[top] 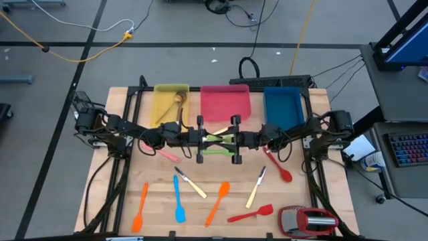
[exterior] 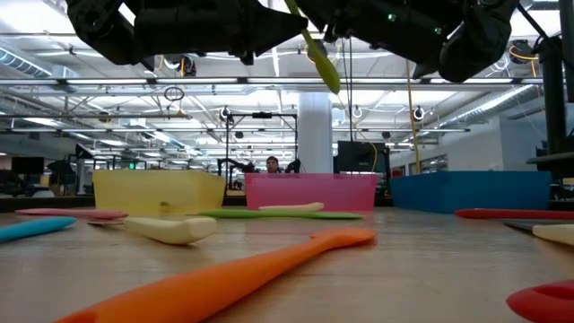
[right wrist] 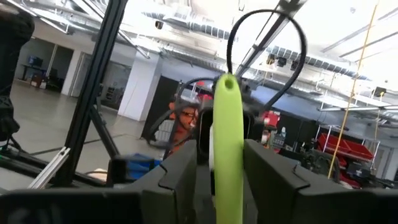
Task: Pick & Place Kitchen Items
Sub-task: Put the green serving spoon into the yellow bin, then put the red serving spoon into the yellow bin
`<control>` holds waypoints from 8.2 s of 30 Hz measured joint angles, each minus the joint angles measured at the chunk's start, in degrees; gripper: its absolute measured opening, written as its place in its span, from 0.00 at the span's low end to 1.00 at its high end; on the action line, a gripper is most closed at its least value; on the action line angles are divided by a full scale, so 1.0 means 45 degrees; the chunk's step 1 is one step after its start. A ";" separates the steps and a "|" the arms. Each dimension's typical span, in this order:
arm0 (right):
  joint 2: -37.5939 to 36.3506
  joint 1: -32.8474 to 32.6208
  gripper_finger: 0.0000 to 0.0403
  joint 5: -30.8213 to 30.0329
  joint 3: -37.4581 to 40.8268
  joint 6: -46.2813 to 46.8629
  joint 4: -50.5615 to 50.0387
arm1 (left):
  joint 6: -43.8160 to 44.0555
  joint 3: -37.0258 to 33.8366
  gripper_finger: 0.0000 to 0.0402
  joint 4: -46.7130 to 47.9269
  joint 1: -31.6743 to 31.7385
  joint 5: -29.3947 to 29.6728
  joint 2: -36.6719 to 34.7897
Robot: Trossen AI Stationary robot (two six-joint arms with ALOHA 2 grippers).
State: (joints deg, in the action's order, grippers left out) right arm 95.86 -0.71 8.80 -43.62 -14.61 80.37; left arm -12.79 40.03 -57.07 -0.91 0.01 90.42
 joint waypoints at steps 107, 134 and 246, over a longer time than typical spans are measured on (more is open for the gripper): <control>-0.6045 -0.1396 0.33 -0.2999 0.0000 1.1926 -2.7480 | 0.4667 0.0005 0.28 1.3173 0.7204 -0.0627 -0.5802; -0.5959 -0.2362 0.31 -0.2294 0.3250 1.3988 -2.5386 | 0.3612 0.0005 0.28 1.1882 0.5897 -0.0987 -0.5725; -0.1712 -0.0170 0.10 -0.3229 0.2268 0.2380 -0.4485 | 0.2170 0.0973 0.28 0.1935 0.0539 -0.0993 0.0080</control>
State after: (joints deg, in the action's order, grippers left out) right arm 88.16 -1.48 -5.73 -33.41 -3.90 60.18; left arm -3.02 44.41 -48.36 1.52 -4.45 90.78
